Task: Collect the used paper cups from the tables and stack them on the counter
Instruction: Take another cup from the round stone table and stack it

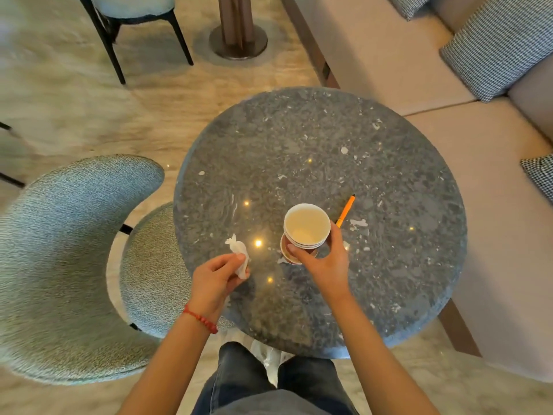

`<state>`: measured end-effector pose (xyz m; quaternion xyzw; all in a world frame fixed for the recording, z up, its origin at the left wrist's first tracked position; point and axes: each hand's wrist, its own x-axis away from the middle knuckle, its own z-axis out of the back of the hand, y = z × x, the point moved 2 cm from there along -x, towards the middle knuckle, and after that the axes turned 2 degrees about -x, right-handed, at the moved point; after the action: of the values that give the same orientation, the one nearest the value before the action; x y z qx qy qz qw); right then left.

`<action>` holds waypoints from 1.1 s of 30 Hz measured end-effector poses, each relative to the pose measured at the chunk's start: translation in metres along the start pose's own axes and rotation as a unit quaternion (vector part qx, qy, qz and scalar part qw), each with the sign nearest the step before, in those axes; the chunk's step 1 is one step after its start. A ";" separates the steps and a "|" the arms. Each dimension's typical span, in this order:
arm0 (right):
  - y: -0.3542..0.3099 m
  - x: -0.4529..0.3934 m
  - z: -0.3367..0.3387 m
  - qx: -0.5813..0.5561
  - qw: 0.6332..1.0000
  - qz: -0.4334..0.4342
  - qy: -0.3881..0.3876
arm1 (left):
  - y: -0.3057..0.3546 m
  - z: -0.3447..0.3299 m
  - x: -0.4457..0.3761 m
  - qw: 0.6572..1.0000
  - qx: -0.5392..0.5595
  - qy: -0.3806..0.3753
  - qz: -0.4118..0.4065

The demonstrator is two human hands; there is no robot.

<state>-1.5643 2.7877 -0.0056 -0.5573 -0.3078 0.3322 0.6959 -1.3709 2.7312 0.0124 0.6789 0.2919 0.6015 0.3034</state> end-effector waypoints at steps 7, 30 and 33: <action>0.026 0.000 -0.007 0.017 0.999 -0.030 -0.017 | -0.009 0.003 0.000 1.000 0.011 0.015 0.015; 0.033 0.013 -0.015 0.008 0.998 -0.062 -0.005 | -0.010 0.018 -0.005 0.999 0.033 0.014 0.032; 0.019 0.021 -0.010 -0.007 0.999 -0.050 -0.009 | -0.007 0.019 -0.003 0.999 0.035 -0.001 0.022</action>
<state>-1.5461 2.8023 -0.0244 -0.5431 -0.3440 0.3000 0.7048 -1.3524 2.7326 0.0038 0.6958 0.2978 0.5967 0.2665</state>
